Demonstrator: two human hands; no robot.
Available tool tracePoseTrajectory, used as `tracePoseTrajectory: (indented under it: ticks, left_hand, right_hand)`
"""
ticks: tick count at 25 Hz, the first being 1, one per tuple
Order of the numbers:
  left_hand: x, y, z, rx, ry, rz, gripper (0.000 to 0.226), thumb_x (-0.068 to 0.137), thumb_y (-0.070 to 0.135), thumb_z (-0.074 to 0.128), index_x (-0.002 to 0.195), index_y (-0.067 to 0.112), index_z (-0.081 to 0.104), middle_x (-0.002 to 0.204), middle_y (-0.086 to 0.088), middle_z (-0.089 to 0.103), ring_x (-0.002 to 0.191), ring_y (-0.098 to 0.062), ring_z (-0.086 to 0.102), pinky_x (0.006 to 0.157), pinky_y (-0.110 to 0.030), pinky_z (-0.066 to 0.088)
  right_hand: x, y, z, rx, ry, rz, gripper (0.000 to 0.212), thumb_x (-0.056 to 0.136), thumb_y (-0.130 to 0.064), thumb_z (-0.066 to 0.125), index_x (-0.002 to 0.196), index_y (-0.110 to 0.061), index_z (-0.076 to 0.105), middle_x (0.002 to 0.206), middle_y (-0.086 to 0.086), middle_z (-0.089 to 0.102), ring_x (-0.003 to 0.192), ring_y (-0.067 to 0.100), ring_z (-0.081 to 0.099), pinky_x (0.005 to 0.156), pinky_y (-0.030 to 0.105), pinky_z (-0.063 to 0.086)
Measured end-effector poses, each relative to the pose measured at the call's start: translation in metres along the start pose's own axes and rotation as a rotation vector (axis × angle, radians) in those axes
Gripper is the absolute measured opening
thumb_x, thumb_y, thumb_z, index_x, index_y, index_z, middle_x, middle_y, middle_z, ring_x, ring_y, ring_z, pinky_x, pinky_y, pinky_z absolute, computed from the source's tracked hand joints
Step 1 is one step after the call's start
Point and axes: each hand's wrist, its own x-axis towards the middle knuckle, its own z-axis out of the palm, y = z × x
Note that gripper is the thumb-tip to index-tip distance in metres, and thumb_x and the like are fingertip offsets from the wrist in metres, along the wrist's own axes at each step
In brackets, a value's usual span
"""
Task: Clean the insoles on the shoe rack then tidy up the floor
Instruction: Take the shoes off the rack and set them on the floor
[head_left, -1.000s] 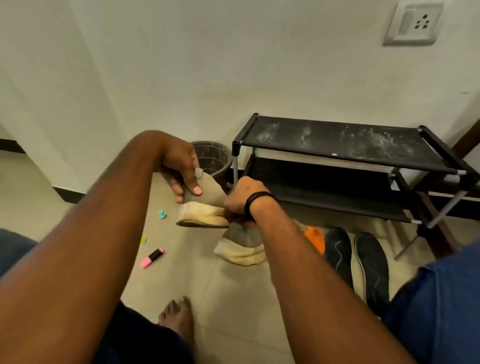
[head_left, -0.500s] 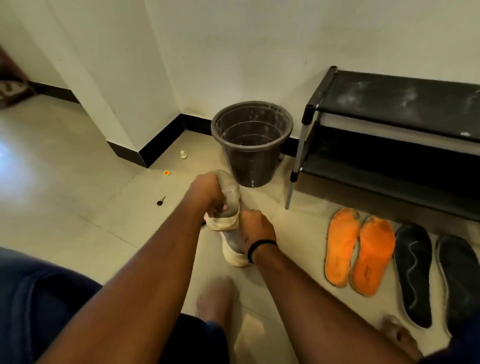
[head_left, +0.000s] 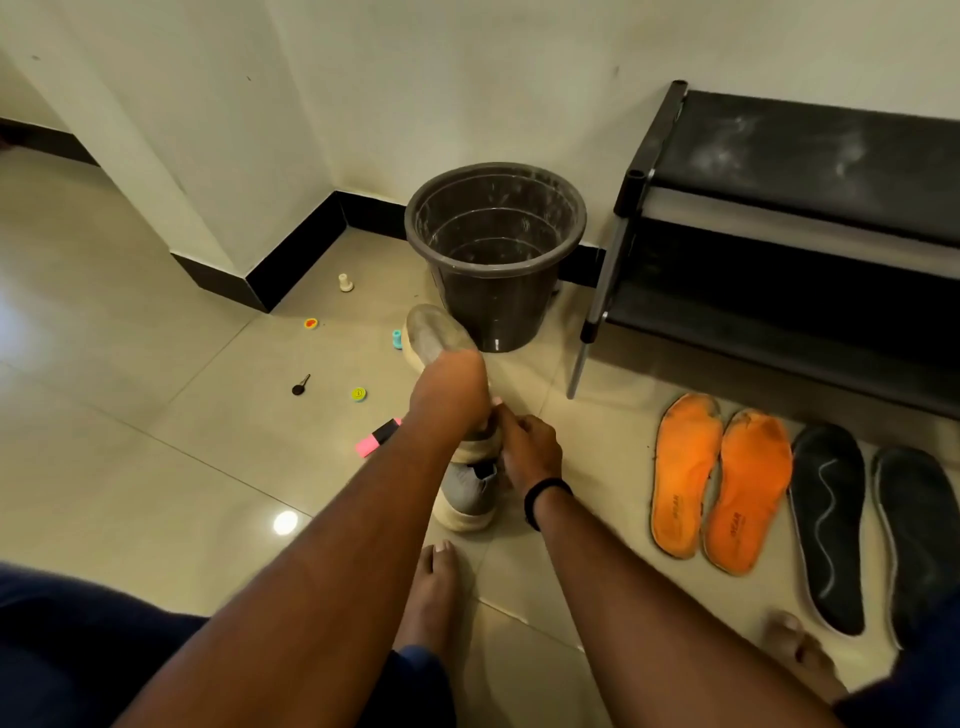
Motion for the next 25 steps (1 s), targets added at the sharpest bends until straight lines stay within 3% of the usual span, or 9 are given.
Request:
tracePoseTrajectory:
  ticks: [2, 4, 5, 7, 10, 12, 15, 21, 25]
  left_hand:
    - [-0.008, 0.017, -0.025, -0.018, -0.038, 0.075, 0.037, 0.089, 0.03, 0.075, 0.116, 0.009, 0.063, 0.084, -0.004, 0.058, 0.082, -0.017, 0.06, 0.079, -0.028, 0.054]
    - [-0.017, 0.037, -0.034, -0.119, -0.038, 0.151, 0.023, 0.084, 0.027, 0.081, 0.09, 0.014, 0.063, 0.072, -0.001, 0.059, 0.063, -0.012, 0.06, 0.059, -0.021, 0.049]
    - [-0.023, 0.046, -0.031, -0.138, -0.048, 0.189, 0.024, 0.082, 0.026, 0.082, 0.086, 0.014, 0.062, 0.071, -0.002, 0.061, 0.061, -0.012, 0.063, 0.058, -0.021, 0.05]
    - [-0.031, 0.058, -0.01, -0.085, -0.072, 0.258, 0.029, 0.081, 0.025, 0.083, 0.097, 0.01, 0.065, 0.071, -0.002, 0.058, 0.072, -0.016, 0.065, 0.071, -0.026, 0.056]
    - [-0.034, 0.063, 0.032, 0.021, -0.086, 0.332, 0.042, 0.081, 0.019, 0.082, 0.115, 0.007, 0.061, 0.083, -0.003, 0.054, 0.085, -0.021, 0.06, 0.082, -0.031, 0.051]
    - [-0.034, 0.06, 0.055, 0.087, -0.1, 0.349, 0.045, 0.082, 0.016, 0.08, 0.12, 0.006, 0.058, 0.103, -0.009, 0.061, 0.096, -0.026, 0.063, 0.086, -0.035, 0.052]
    - [-0.03, 0.047, 0.081, 0.123, -0.144, 0.318, 0.05, 0.082, 0.015, 0.08, 0.124, 0.005, 0.056, 0.121, -0.015, 0.061, 0.109, -0.03, 0.063, 0.093, -0.039, 0.053]
    - [-0.033, 0.024, 0.104, 0.033, -0.052, 0.203, 0.05, 0.086, 0.021, 0.077, 0.128, 0.006, 0.055, 0.123, -0.014, 0.062, 0.114, -0.03, 0.063, 0.094, -0.04, 0.051]
    - [-0.028, 0.022, 0.102, -0.032, 0.024, 0.134, 0.058, 0.089, 0.022, 0.07, 0.141, 0.009, 0.047, 0.127, -0.016, 0.06, 0.121, -0.032, 0.059, 0.104, -0.045, 0.045]
  right_hand:
    - [0.01, -0.01, -0.015, 0.073, -0.081, 0.121, 0.05, 0.084, -0.069, 0.053, 0.099, -0.024, 0.067, 0.099, 0.003, 0.069, 0.091, 0.026, 0.065, 0.067, 0.033, 0.054]
    - [0.023, -0.018, -0.041, 0.18, -0.216, 0.182, 0.058, 0.079, -0.072, 0.054, 0.105, -0.022, 0.069, 0.106, 0.007, 0.071, 0.099, 0.03, 0.066, 0.081, 0.04, 0.056]
    - [0.03, -0.02, -0.054, 0.226, -0.253, 0.17, 0.064, 0.076, -0.072, 0.057, 0.108, -0.019, 0.07, 0.107, 0.009, 0.073, 0.1, 0.03, 0.068, 0.087, 0.042, 0.055]
    - [0.04, -0.02, -0.073, 0.183, -0.228, 0.136, 0.07, 0.068, -0.069, 0.066, 0.11, -0.014, 0.072, 0.105, 0.011, 0.074, 0.099, 0.031, 0.07, 0.092, 0.044, 0.055]
    - [0.037, 0.0, -0.078, -0.097, -0.106, 0.163, 0.039, 0.085, -0.038, 0.06, 0.104, -0.005, 0.068, 0.102, 0.014, 0.071, 0.085, 0.027, 0.066, 0.074, 0.033, 0.052]
    - [0.032, 0.021, -0.076, -0.191, -0.041, 0.195, 0.025, 0.089, -0.026, 0.055, 0.097, -0.004, 0.064, 0.098, 0.016, 0.068, 0.077, 0.026, 0.06, 0.066, 0.03, 0.045]
    - [0.028, 0.041, -0.075, -0.27, -0.008, 0.202, 0.027, 0.084, -0.031, 0.061, 0.096, -0.008, 0.068, 0.094, 0.013, 0.068, 0.081, 0.029, 0.06, 0.068, 0.032, 0.046]
    - [0.032, 0.048, -0.063, -0.541, 0.093, 0.082, 0.023, 0.087, -0.038, 0.061, 0.081, -0.017, 0.07, 0.089, 0.008, 0.072, 0.082, 0.028, 0.067, 0.074, 0.034, 0.057]
    - [0.038, 0.035, -0.062, -0.486, 0.16, -0.023, 0.019, 0.088, -0.028, 0.064, 0.099, -0.018, 0.075, 0.099, 0.005, 0.074, 0.09, 0.028, 0.067, 0.078, 0.029, 0.054]
